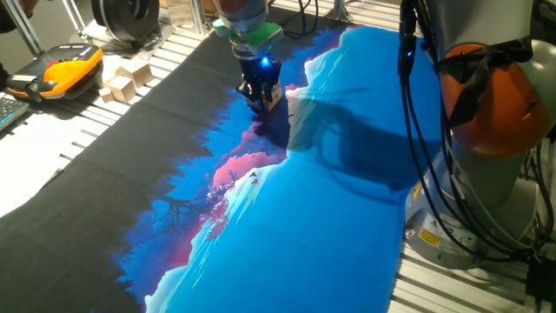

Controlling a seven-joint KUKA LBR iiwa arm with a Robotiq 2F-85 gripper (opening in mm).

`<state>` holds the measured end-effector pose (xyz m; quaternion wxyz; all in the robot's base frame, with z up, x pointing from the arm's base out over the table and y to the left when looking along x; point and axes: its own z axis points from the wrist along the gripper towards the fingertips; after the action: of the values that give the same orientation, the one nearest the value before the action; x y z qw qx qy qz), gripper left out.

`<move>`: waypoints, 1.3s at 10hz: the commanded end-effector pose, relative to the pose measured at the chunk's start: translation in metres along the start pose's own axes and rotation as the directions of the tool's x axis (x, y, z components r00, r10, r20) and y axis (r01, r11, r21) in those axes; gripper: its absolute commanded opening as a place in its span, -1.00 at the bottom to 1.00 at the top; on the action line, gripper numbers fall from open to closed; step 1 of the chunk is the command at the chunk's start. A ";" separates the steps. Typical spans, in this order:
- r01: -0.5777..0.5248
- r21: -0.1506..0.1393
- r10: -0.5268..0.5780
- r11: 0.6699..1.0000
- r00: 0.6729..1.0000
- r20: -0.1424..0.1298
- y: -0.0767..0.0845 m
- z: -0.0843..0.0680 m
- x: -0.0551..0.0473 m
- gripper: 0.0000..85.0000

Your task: Play Jenga

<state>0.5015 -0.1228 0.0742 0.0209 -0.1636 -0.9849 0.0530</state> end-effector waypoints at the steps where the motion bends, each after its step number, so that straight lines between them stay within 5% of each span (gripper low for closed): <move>1: 0.000 0.000 0.000 1.000 1.000 0.000 0.000 0.000 0.000 -1.00; 13: 0.025 -0.010 -0.025 1.000 1.000 0.010 0.003 -0.001 0.000 -1.00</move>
<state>0.5026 -0.1197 0.0751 0.0162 -0.1511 -0.9872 0.0487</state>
